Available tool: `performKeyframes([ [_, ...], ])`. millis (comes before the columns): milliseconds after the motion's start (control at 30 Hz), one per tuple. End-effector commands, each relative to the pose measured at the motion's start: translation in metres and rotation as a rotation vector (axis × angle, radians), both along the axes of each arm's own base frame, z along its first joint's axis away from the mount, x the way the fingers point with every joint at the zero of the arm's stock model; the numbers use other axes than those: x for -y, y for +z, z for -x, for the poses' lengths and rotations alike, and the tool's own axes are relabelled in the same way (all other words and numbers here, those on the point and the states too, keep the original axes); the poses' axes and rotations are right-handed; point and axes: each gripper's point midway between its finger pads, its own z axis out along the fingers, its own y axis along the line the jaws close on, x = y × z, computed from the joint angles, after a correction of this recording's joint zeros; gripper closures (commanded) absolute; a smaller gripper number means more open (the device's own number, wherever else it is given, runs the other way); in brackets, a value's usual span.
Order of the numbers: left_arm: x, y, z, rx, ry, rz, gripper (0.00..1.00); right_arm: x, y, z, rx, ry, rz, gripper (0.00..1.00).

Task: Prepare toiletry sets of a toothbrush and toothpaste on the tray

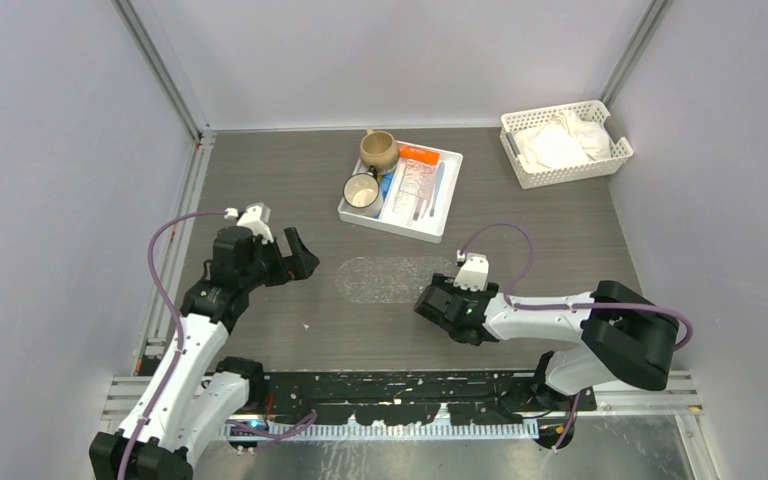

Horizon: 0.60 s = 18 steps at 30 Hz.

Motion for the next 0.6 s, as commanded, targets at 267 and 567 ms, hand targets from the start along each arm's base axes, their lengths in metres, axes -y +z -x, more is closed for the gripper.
performKeyframes([
  [267,-0.003,0.009,-0.002,0.028,0.001,-0.027,0.0,0.006,0.023,0.008,-0.05,0.052,0.031,0.02],
  [567,0.001,0.013,-0.02,0.005,0.006,-0.022,0.0,0.02,0.152,-0.038,0.08,0.074,-0.104,0.08],
])
